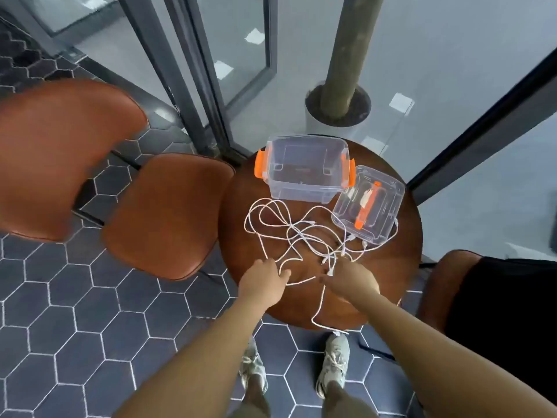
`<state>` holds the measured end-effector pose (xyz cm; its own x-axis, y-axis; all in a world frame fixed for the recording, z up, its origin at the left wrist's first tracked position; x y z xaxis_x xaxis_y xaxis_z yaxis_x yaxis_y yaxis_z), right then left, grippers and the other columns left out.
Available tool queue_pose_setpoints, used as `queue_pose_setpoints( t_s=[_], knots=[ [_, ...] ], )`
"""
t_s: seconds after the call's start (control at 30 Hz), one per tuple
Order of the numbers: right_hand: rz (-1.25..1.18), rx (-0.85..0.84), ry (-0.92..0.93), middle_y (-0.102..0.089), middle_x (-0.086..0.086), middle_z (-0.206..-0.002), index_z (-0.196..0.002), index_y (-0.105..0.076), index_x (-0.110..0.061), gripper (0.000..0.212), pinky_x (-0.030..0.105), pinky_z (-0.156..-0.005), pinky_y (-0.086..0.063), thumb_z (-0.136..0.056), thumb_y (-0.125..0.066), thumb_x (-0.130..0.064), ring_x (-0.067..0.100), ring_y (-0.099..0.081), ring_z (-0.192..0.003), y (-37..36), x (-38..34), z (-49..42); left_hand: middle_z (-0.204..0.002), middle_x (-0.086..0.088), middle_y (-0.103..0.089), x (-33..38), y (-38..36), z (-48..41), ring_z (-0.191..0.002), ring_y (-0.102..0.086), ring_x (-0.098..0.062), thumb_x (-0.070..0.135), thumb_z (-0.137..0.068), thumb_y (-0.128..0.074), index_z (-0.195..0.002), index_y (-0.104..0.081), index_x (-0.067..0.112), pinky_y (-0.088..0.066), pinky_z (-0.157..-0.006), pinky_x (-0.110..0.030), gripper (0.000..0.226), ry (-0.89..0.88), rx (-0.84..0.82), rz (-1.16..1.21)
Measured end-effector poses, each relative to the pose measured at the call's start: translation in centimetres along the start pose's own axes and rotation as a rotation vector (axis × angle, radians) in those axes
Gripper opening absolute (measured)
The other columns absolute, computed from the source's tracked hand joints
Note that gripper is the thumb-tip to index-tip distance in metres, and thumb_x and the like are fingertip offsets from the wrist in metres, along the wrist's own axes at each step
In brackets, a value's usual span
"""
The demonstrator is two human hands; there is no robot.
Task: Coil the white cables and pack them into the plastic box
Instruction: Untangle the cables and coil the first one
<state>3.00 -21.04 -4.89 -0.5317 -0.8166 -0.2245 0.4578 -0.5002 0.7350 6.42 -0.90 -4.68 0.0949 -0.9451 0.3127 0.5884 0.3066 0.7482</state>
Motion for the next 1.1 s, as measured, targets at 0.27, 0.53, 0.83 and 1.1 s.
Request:
queue_pose_setpoints(
  t_s=[0.27,0.53,0.83,1.1],
  knots=[
    [-0.401,-0.218,-0.052,-0.076,0.010,-0.074,-0.110,-0.069,-0.010,0.035,0.044,-0.074,-0.064,-0.075,-0.069,-0.011,0.025,-0.074,-0.067,-4.5,1.7,-1.6,-0.100,-0.012,-0.075,-0.3,-3.5,-1.3,-0.093,-0.068,-0.025,0.033,-0.097,-0.058,-0.117,-0.068,0.006,-0.050,-0.082,-0.033,0.035,0.272,-0.079,0.709],
    [-0.645,-0.026,0.045,-0.069,0.008,-0.065,-0.103,-0.070,-0.016,0.040,0.044,-0.070,-0.061,-0.080,-0.043,0.001,0.024,-0.068,-0.060,4.4,0.5,-0.3,-0.043,-0.003,-0.045,1.2,1.0,2.1,-0.078,-0.076,-0.032,0.014,-0.105,-0.040,-0.105,-0.068,0.012,-0.055,-0.091,-0.039,0.029,0.187,-0.038,1.127],
    [-0.779,0.146,0.217,-0.072,0.003,-0.080,-0.086,-0.074,-0.023,0.014,0.036,-0.061,-0.050,-0.087,-0.065,-0.013,0.015,-0.061,-0.064,11.1,-4.0,2.1,-0.075,-0.017,-0.071,4.0,7.3,6.8,-0.089,-0.073,-0.032,0.017,-0.107,-0.039,-0.115,-0.069,0.020,-0.055,-0.094,-0.046,0.031,-0.079,0.096,1.401],
    [-0.772,0.445,0.551,-0.066,-0.001,-0.069,-0.076,-0.074,-0.016,0.018,0.032,-0.062,-0.048,-0.088,-0.069,-0.028,0.016,-0.059,-0.065,20.2,-8.9,5.2,-0.087,-0.021,-0.072,5.3,11.2,7.9,-0.099,-0.073,-0.036,0.022,-0.108,-0.034,-0.126,-0.063,0.020,-0.054,-0.094,-0.043,0.034,-0.205,0.150,1.546]
  ],
)
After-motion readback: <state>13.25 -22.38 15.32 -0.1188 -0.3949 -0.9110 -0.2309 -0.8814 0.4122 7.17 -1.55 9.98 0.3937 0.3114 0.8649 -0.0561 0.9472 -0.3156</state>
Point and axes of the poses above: each hand's wrist, its own z-axis away from the middle knuckle, its own y-axis out of the back of the hand, x = y × z, the point moved 8 cm from there along -z, towards the middle knuckle
